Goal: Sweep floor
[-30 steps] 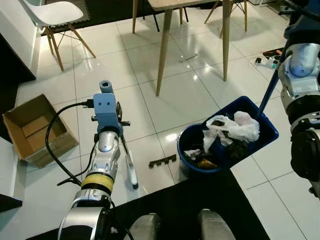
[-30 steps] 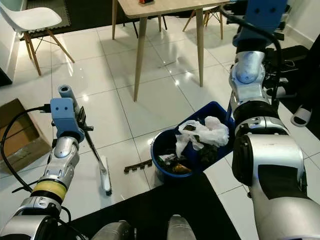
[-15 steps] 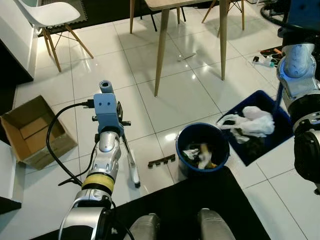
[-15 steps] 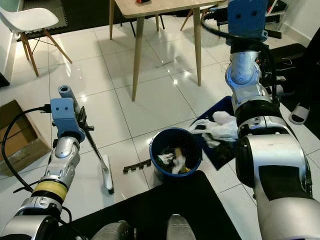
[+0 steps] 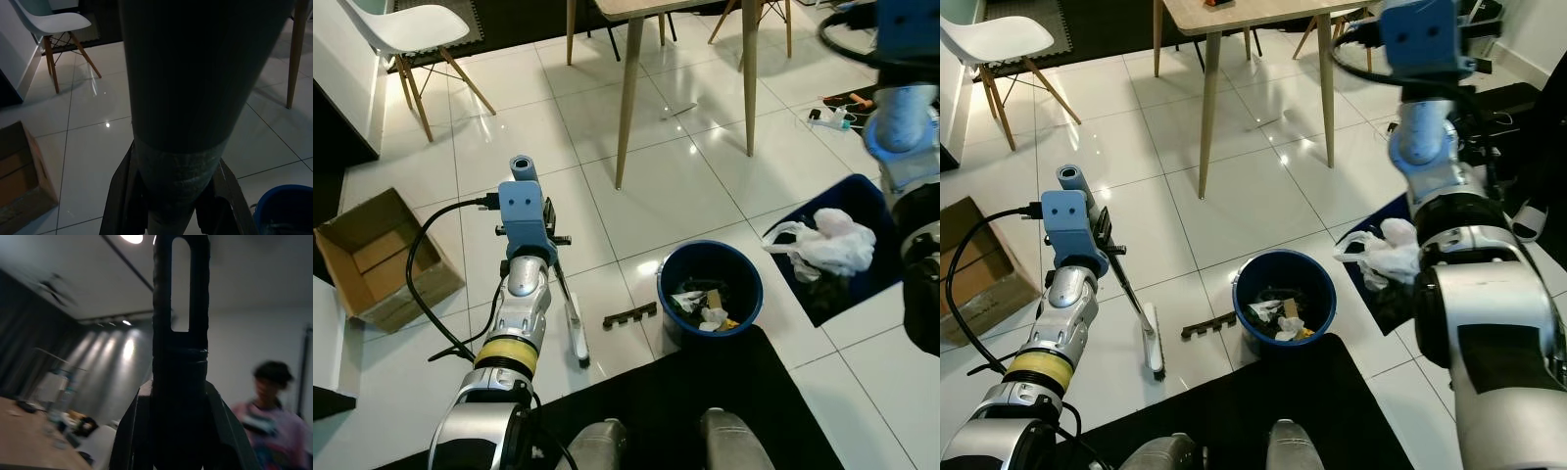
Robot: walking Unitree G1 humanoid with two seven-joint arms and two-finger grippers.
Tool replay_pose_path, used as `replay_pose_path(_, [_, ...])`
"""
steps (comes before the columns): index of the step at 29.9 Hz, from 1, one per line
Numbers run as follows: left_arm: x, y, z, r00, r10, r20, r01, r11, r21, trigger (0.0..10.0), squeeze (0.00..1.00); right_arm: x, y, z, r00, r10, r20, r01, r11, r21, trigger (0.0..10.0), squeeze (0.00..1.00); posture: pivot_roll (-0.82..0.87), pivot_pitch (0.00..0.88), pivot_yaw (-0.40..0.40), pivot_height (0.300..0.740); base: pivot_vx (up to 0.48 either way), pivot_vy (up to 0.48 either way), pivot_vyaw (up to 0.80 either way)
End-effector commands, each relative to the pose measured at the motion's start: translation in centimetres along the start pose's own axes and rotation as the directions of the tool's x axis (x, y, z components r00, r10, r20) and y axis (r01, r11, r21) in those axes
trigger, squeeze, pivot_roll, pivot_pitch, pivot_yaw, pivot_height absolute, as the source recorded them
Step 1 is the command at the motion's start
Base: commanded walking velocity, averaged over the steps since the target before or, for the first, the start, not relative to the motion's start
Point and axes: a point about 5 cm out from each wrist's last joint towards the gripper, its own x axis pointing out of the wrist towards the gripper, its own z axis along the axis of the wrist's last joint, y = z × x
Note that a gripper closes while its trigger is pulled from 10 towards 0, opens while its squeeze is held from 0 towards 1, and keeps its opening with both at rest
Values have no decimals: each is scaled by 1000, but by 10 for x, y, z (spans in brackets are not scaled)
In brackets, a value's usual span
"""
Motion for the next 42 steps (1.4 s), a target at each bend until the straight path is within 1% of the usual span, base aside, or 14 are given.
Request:
replay_pose_path(1, [3,-1,7,999,-2,38,2,1000,5,10000,0,6,-15,-2,995,-98,-34,99,995,19,10000,0,-47,21,30,740,0,0,0])
replay_pose_path(5, [3,-1,7,999,0,40,0,1000,4,10000,0,7,-35,-13,977,-190,-98,191,982,-3,10000,0,-46,25,29,740,0,0,0])
replay_pose_path(7, [3,-1,7,999,0,40,0,1000,4,10000,0,7,-35,-13,977,-190,-98,191,982,-3,10000,0,-46,25,29,740,0,0,0])
replay_pose_path(9, [3,-1,7,999,1,40,-1,1000,2,10000,0,6,-43,-17,968,-221,-119,219,975,-23,10000,0,-47,28,30,740,0,0,0])
replay_pose_path(21, [3,-4,8,999,-4,45,4,1000,-4,10000,0,-4,-63,-35,935,-284,-214,274,959,-75,10000,0,-43,33,31,740,0,0,0])
replay_pose_path(23, [3,-4,8,999,-4,45,4,1000,-3,10000,0,-4,-65,-36,929,-285,-236,281,958,-53,10000,0,-40,35,30,740,0,0,0])
replay_pose_path(25, [2,-1,7,999,2,42,-2,1000,2,10000,0,-4,-66,-39,925,-259,-280,283,958,51,10000,0,-34,34,28,740,0,0,0])
replay_pose_path(27, [2,0,7,999,4,41,-4,1000,4,10000,0,-4,-66,-39,924,-256,-283,286,956,69,10000,0,-34,34,28,740,0,0,0])
replay_pose_path(29, [1,5,6,999,13,35,-14,1000,8,10000,0,-2,-72,-41,917,-239,-321,301,941,158,10000,0,-25,32,27,740,0,0,0])
replay_pose_path(30, [1,5,6,999,13,35,-14,1000,8,10000,0,-2,-72,-41,917,-239,-321,301,941,158,10000,0,-25,32,27,740,0,0,0])
replay_pose_path(31, [0,9,5,999,22,32,-22,1000,11,10000,0,2,-81,-42,909,-236,-343,320,923,215,10000,0,-20,29,26,740,0,0,0])
replay_pose_path(33, [0,11,5,999,25,32,-25,1000,12,10000,0,3,-85,-42,907,-238,-347,328,917,227,10000,0,-20,29,26,740,0,0,0])
replay_pose_path(37, [1,17,5,999,36,28,-36,999,15,10000,0,9,-109,-44,903,-223,-368,335,901,277,10000,0,-18,25,26,740,0,0,0])
replay_pose_path(42, [1,17,4,1000,28,13,-29,999,25,10000,0,7,-122,-52,891,-165,-423,331,874,356,10000,0,-14,23,25,740,0,0,0])
